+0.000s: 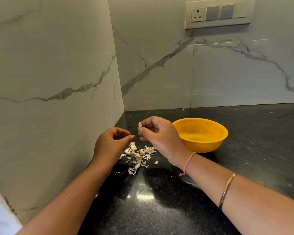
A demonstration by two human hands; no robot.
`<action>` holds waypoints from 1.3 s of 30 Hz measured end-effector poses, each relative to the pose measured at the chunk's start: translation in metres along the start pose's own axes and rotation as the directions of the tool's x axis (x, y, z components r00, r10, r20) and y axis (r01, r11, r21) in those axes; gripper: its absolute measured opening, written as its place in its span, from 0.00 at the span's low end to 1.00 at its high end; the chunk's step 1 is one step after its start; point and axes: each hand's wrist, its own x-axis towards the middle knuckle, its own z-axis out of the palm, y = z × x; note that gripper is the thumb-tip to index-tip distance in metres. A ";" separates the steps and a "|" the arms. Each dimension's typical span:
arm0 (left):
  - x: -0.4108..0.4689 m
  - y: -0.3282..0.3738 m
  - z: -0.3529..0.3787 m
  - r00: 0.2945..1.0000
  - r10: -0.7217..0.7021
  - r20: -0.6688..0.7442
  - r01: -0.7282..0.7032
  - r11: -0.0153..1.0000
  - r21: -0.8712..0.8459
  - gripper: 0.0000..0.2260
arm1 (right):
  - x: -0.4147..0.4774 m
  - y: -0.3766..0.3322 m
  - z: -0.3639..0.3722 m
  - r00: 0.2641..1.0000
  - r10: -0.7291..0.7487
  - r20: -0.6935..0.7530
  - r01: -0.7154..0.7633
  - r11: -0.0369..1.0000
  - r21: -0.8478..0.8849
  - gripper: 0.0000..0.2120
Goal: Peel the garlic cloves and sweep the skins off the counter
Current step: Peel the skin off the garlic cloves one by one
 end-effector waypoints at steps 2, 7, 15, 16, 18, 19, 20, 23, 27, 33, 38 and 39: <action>-0.001 0.003 -0.001 1.000 0.021 0.011 -0.020 0.998 -0.053 0.10 | 0.000 0.002 0.001 0.997 -0.075 -0.008 0.073 0.984 -0.164 0.02; -0.005 0.008 0.000 0.999 -0.010 0.053 0.022 0.970 -0.243 0.11 | 0.000 0.005 0.001 0.966 -0.256 0.027 0.246 0.891 -0.381 0.04; -0.005 0.010 0.001 0.995 -0.008 0.100 0.038 0.954 -0.297 0.05 | -0.001 0.001 0.000 0.919 -0.378 0.112 0.371 0.730 -0.575 0.04; -0.006 0.010 0.001 0.995 -0.007 0.101 0.037 0.955 -0.293 0.05 | -0.001 0.001 0.000 0.919 -0.380 0.108 0.369 0.727 -0.579 0.03; -0.006 0.010 0.001 0.995 -0.003 0.098 0.031 0.959 -0.283 0.05 | 0.000 0.001 0.000 0.920 -0.377 0.105 0.364 0.725 -0.585 0.03; -0.006 0.010 0.001 0.995 -0.001 0.095 0.028 0.959 -0.281 0.04 | 0.000 0.001 0.000 0.921 -0.375 0.107 0.363 0.723 -0.588 0.03; -0.006 0.010 0.001 0.996 0.000 0.094 0.027 0.959 -0.281 0.04 | 0.000 0.001 0.000 0.922 -0.372 0.109 0.361 0.722 -0.591 0.03; -0.006 0.010 0.001 0.995 0.008 0.104 0.022 0.959 -0.282 0.04 | 0.000 0.000 -0.001 0.925 -0.364 0.110 0.355 0.721 -0.595 0.02; -0.007 0.009 0.001 0.995 0.012 0.098 0.015 0.962 -0.271 0.04 | -0.001 0.000 -0.001 0.919 -0.371 0.134 0.373 0.707 -0.601 0.02; -0.006 0.006 0.002 0.997 0.005 0.082 0.017 0.964 -0.265 0.06 | -0.002 0.000 0.000 0.918 -0.365 0.155 0.382 0.710 -0.591 0.03; -0.006 0.005 0.004 0.997 -0.014 0.069 0.035 0.951 -0.306 0.07 | -0.004 -0.001 0.002 0.921 -0.364 0.139 0.375 0.730 -0.572 0.02; -0.006 0.006 0.005 0.998 -0.020 0.066 0.041 0.946 -0.321 0.07 | -0.004 -0.001 0.003 0.925 -0.359 0.127 0.365 0.740 -0.566 0.02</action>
